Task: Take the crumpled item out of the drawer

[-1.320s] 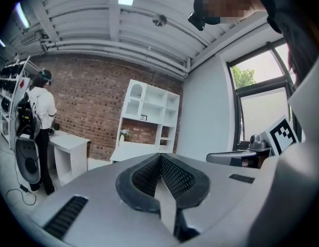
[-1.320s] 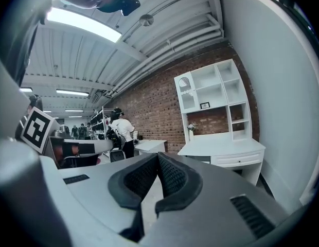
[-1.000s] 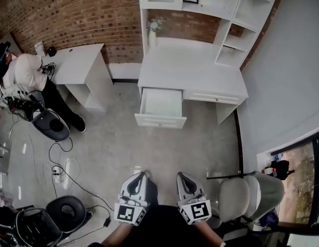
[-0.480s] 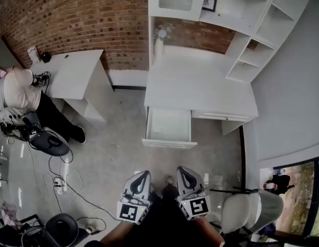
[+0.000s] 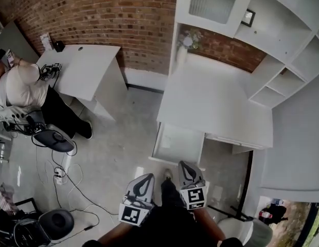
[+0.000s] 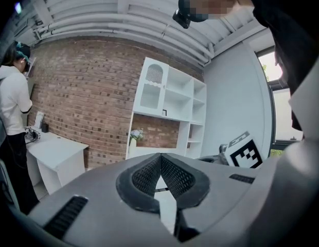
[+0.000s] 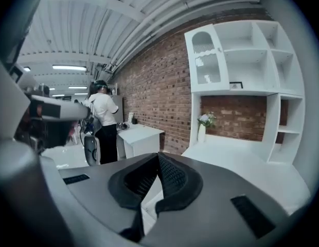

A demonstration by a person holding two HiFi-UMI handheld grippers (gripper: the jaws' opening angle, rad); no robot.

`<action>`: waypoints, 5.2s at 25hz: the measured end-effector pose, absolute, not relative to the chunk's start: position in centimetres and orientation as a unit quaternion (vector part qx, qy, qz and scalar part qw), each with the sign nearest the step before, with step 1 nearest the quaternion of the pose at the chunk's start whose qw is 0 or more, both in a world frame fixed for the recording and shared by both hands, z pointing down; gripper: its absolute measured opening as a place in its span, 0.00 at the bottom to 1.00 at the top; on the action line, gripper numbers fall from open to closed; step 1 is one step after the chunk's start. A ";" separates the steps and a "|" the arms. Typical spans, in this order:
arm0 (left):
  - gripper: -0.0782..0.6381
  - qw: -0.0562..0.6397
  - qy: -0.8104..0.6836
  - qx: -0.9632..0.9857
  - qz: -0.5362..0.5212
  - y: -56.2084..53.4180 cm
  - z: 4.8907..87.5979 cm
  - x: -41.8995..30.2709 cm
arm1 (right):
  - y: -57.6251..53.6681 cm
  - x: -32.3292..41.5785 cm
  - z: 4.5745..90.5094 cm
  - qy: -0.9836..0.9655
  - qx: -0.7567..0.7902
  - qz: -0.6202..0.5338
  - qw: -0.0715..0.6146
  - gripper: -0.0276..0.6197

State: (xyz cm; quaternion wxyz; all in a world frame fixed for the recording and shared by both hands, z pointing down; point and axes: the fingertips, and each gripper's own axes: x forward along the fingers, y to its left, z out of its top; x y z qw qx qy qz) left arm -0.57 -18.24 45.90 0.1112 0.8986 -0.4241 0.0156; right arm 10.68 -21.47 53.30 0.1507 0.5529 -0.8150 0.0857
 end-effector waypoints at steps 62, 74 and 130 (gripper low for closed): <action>0.14 0.212 -0.481 0.847 0.074 -34.3 60.0 0.3 | -37.7 11.2 103.2 -0.712 0.341 0.350 0.504 0.08; 0.14 0.160 -0.465 0.871 0.020 -27.4 52.3 -4.0 | -33.8 11.8 86.3 -0.730 0.470 0.305 0.392 0.08; 0.14 0.069 -0.373 0.925 0.015 -4.1 44.1 0.1 | -0.2 12.4 46.7 -0.765 0.636 0.088 0.051 0.08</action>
